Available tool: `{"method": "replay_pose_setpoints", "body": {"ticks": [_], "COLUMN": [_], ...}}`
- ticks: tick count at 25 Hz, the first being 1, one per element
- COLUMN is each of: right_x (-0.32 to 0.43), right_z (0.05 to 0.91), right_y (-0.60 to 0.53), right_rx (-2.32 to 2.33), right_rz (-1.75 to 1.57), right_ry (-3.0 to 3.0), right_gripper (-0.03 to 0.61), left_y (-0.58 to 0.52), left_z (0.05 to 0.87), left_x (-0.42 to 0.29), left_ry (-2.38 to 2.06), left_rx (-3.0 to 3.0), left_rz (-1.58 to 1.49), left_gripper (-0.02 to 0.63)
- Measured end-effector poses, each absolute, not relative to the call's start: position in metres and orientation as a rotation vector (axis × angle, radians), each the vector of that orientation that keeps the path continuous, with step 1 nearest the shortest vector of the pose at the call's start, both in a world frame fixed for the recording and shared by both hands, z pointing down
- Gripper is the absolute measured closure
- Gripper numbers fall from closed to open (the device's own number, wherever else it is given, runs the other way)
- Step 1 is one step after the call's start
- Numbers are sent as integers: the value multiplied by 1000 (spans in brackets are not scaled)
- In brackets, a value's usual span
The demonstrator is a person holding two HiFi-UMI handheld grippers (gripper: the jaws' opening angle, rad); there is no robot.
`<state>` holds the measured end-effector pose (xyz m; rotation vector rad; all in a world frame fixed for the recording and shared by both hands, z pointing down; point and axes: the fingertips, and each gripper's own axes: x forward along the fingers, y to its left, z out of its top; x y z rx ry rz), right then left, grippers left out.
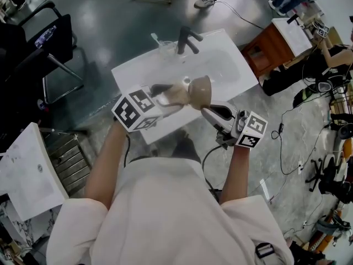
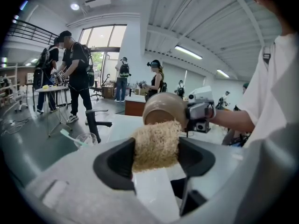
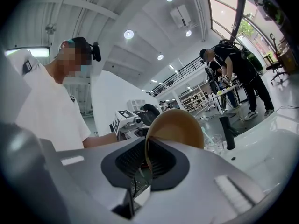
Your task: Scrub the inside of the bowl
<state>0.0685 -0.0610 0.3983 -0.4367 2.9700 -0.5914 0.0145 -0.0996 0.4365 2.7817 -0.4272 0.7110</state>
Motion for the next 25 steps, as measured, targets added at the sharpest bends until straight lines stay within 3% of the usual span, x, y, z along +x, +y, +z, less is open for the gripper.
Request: {"method": "replay_pose_setpoints", "body": {"ticks": [10, 25], "right_x": [58, 64], "right_z": [399, 402], "right_y": [-42, -49], "right_rx": [-323, -389], "right_rz": [-595, -588], "right_ry": [3017, 3021], "right_gripper": [551, 549], "left_y": [-114, -93], "left_z": [425, 442], "left_x": [4, 15], "left_ry": [-559, -462], "left_rx": [2766, 2743], "left_rz": [566, 667], "left_gripper": [347, 347]}}
